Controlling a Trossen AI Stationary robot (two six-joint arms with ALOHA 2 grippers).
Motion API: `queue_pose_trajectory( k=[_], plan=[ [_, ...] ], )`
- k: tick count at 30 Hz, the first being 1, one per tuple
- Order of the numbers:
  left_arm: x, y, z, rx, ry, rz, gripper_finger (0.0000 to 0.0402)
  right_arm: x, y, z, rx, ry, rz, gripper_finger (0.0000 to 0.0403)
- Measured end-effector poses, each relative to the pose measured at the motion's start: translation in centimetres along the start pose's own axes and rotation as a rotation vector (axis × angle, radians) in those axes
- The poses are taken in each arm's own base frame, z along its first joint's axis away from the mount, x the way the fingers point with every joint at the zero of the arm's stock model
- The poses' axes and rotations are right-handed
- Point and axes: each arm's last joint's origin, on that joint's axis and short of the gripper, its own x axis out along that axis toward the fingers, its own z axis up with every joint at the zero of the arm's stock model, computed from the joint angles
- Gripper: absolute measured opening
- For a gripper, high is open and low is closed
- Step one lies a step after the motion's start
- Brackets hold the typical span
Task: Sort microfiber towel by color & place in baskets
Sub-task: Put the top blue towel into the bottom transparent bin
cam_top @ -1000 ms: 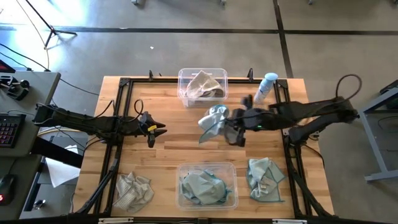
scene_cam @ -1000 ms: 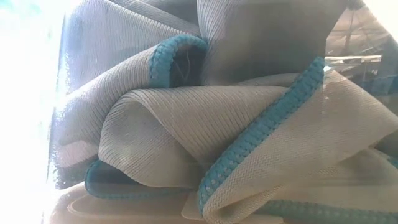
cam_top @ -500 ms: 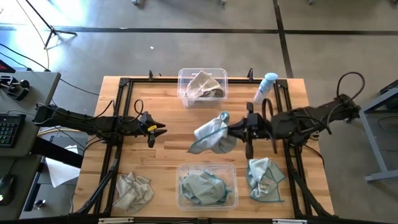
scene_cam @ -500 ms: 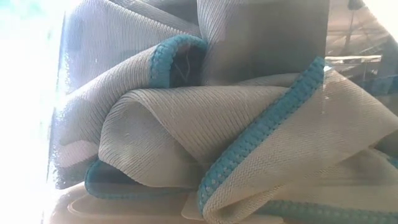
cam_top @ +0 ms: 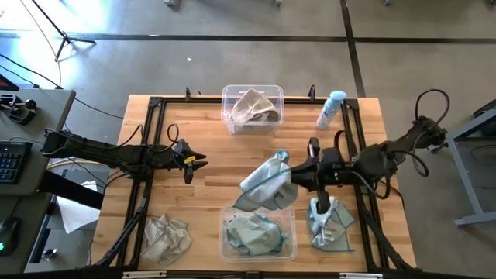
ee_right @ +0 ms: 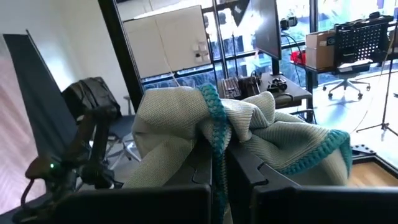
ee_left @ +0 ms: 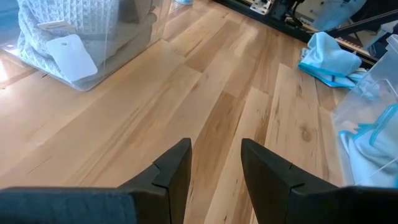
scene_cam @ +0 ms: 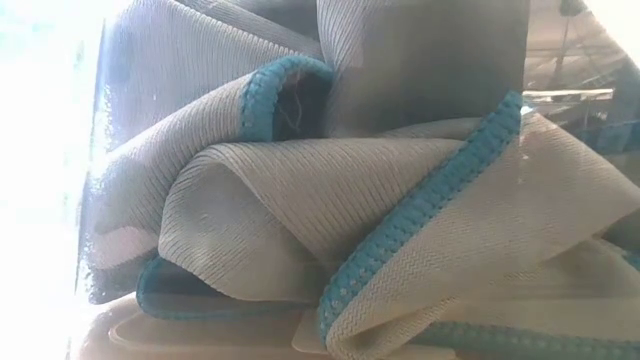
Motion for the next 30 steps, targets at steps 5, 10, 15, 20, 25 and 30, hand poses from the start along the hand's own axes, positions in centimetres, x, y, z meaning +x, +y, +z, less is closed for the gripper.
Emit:
queue_pose_trajectory(
  k=[5, 10, 15, 20, 25, 30],
  plan=[
    [0.0, 0.0, 0.0, 0.001, 0.001, 0.000, 0.0129, 1.4, 1.3, -1.3, 0.003, 0.010, 0.019, 0.0003],
    [0.0, 0.0, 0.0, 0.001, 0.001, 0.000, 0.0129, 2.8, 1.9, -2.8, 0.044, 0.045, 0.011, 0.0003],
    [0.0, 0.0, 0.0, 0.001, 0.001, 0.000, 0.0129, 3.6, 2.4, -3.9, 0.073, 0.079, 0.014, 0.0003],
    [0.0, 0.0, 0.0, 0.002, 0.004, 0.002, 0.0129, 4.4, 3.2, -5.4, 0.096, 0.123, 0.019, 0.0003],
    [0.0, 0.1, -0.1, 0.002, 0.014, 0.006, 0.0129, 5.7, 3.5, -7.8, 0.121, 0.217, -0.008, 0.0003],
    [0.0, 0.2, -0.4, -0.004, 0.036, 0.017, 0.0129, 6.8, 2.8, -10.3, 0.149, 0.349, -0.084, 0.0003]
  ],
)
